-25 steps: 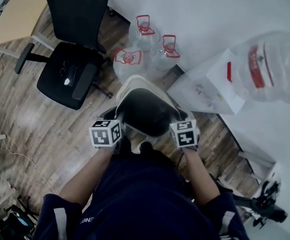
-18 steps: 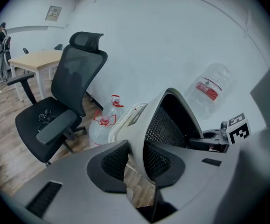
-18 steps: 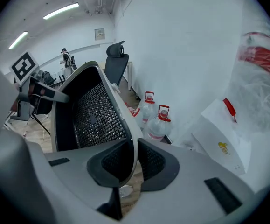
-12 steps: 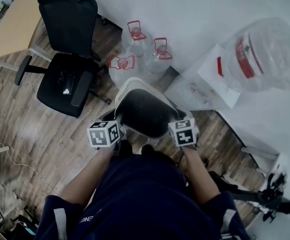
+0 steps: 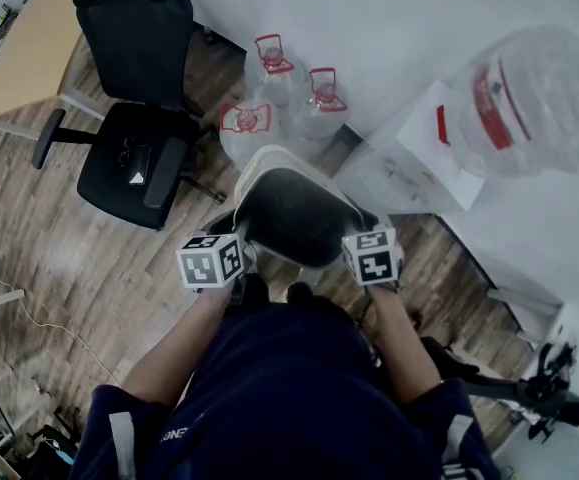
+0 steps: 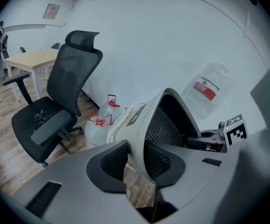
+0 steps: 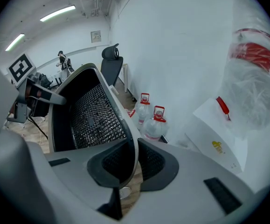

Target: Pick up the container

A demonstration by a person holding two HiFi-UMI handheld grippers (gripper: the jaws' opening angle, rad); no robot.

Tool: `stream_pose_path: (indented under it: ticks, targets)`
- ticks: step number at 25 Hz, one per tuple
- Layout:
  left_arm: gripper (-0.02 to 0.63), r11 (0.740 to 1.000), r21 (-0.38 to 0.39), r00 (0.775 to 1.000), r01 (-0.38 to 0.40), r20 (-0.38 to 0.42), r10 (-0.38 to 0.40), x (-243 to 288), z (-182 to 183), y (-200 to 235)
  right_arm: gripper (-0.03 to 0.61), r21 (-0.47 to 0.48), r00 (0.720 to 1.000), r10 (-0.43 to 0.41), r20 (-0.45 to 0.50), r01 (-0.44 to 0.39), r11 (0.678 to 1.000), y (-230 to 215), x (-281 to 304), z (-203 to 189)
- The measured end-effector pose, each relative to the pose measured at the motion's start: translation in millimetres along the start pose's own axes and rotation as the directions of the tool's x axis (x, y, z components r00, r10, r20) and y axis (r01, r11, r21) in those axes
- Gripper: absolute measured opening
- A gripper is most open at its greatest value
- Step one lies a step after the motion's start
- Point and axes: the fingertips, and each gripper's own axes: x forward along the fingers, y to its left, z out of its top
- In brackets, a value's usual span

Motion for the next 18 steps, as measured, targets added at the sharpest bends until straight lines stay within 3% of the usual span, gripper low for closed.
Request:
stream_pose_path:
  ticks: [18]
  targets:
    - [0.117, 1.000, 0.011, 1.000, 0.004, -0.014, -0.004, 9.7, 2.5, -6.2, 0.057, 0.010, 1.000, -0.006, -0.001, 0.006, 1.000, -9.9, 1.9, -2.3]
